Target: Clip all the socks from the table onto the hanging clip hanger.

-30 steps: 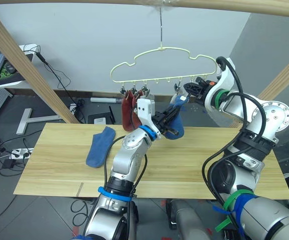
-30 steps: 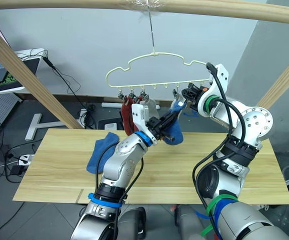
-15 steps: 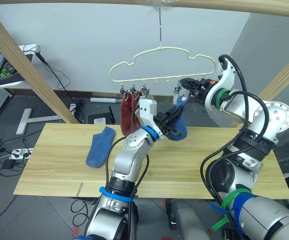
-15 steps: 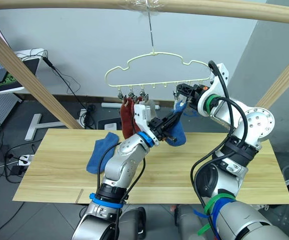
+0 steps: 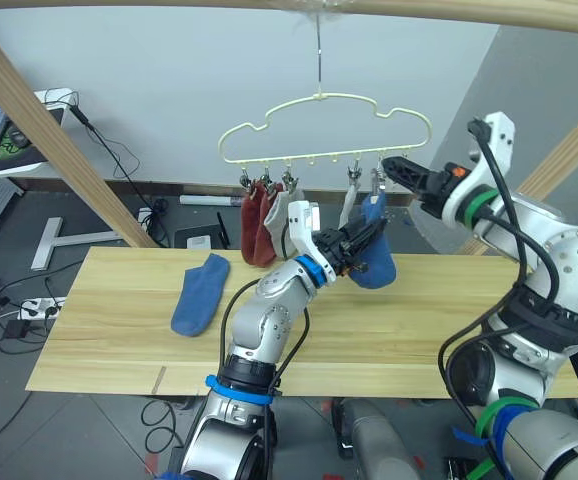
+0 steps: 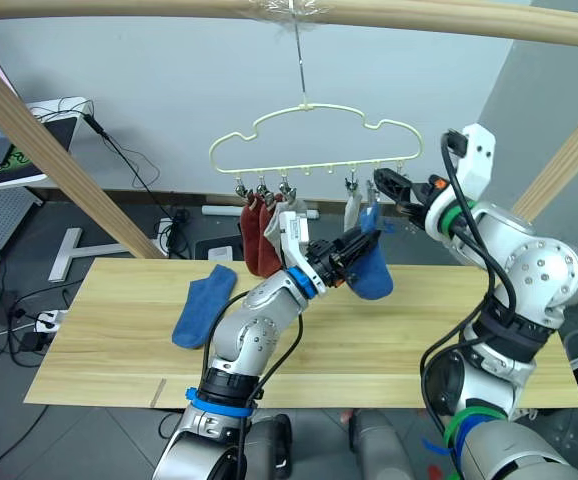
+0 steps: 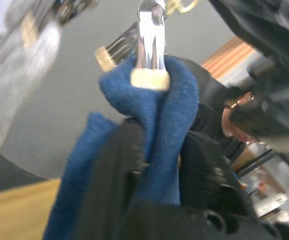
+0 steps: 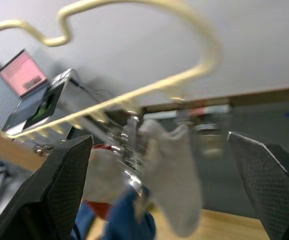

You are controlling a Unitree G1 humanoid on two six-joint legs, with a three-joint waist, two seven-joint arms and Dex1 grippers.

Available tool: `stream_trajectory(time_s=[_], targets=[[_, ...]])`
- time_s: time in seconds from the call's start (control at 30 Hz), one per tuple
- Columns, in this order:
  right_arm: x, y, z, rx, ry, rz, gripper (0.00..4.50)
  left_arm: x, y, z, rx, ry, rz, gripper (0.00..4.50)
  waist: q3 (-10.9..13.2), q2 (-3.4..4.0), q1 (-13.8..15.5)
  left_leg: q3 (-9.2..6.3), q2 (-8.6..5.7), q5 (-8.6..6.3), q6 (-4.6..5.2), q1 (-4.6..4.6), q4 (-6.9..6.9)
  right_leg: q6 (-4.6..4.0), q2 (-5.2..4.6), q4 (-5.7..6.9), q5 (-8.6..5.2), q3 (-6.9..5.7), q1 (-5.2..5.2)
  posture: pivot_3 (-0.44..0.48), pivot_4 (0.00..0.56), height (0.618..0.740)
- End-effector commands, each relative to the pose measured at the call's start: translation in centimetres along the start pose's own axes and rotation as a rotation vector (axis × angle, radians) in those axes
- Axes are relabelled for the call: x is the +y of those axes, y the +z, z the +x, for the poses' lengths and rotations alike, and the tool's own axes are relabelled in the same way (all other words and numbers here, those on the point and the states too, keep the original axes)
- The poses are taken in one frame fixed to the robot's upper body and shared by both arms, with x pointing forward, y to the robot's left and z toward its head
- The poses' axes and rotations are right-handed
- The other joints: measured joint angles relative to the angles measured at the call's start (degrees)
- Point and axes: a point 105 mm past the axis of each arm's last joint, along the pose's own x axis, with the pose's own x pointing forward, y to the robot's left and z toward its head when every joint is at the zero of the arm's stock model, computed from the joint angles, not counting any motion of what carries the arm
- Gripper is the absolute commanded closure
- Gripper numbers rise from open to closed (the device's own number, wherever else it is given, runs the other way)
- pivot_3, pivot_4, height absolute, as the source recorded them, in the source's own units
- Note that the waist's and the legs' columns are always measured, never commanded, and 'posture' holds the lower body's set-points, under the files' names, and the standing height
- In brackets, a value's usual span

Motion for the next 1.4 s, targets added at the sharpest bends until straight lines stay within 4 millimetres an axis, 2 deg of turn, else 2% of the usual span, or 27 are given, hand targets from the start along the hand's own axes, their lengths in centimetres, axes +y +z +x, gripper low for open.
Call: stream_trajectory(time_s=[0.03,0.2,0.33,0.43,0.57,0.73,0.8,0.9,1.4], targets=[[1.1,1.0,-1.2,-0.086,0.051,-0.145,0.0,0.1,-0.3,-0.2,-0.001,-0.006,-0.013,1.75,0.0,0.0,-0.61,0.0,0.0,0.0,0.0,0.0,0.0,0.0,0.0,0.02,0.0,0.0,0.0,-0.137,0.269,0.74],[0.3,-1.4,-1.5,-0.071,0.027,-0.297,0.0,1.7,-1.3,-1.3,0.049,0.029,0.01,0.25,0.0,0.0,-1.15,0.01,-0.03,0.0,0.0,0.07,0.0,0.0,0.09,0.05,0.0,0.02,0.01,-0.136,0.271,0.74],[0.1,-2.9,-1.2,-0.071,0.015,-0.419,0.0,2.1,-0.1,-2.0,0.038,0.036,0.064,0.25,0.0,0.0,-1.23,0.0,-0.01,0.0,-0.01,0.1,-0.01,0.0,0.16,0.1,0.0,0.02,-0.01,-0.126,0.272,0.74],[-0.2,-3.4,-0.7,-0.113,-0.032,-0.506,0.0,2.0,1.3,-2.7,0.047,0.017,0.174,0.25,0.0,0.0,-1.18,0.02,-0.02,0.01,-0.01,0.11,0.0,0.0,0.16,0.1,0.0,0.04,-0.01,-0.101,0.274,0.74],[-0.1,-3.5,0.4,-0.183,-0.091,-0.53,0.91,1.5,4.6,-4.4,0.023,-0.002,0.31,0.22,0.01,-0.02,-1.02,0.01,0.02,0.01,-0.02,0.11,0.0,0.0,0.14,0.1,0.0,0.08,-0.01,-0.078,0.28,0.74],[0.2,-3.9,1.1,-0.23,-0.104,-0.525,0.91,1.8,6.6,-5.7,0.008,0.035,0.39,0.22,0.02,-0.01,-0.64,-0.01,0.11,0.01,-0.02,0.11,-0.01,0.0,0.1,0.1,0.0,0.06,0.0,-0.057,0.282,0.74],[0.0,-3.9,1.3,-0.241,-0.115,-0.526,1.28,1.6,7.0,-6.0,0.014,0.032,0.403,0.22,0.02,-0.01,-0.49,0.0,0.1,0.01,-0.02,0.1,-0.01,0.0,0.04,0.08,0.0,0.07,0.0,-0.05,0.281,0.74],[-0.5,-3.6,1.7,-0.258,-0.155,-0.522,2.2,1.1,7.5,-6.2,0.013,0.02,0.409,0.22,0.02,-0.01,-0.1,0.01,0.1,0.01,-0.02,0.09,0.0,0.0,-0.03,0.06,0.0,0.09,0.01,-0.046,0.28,0.74],[-1.3,-2.6,5.1,-0.286,-0.16,-0.52,2.2,0.1,9.1,-5.9,-0.022,0.014,0.421,0.22,0.02,0.0,0.93,0.02,0.08,0.01,-0.02,0.1,0.03,-0.01,0.0,0.1,0.0,0.07,0.01,-0.003,0.27,0.74]])
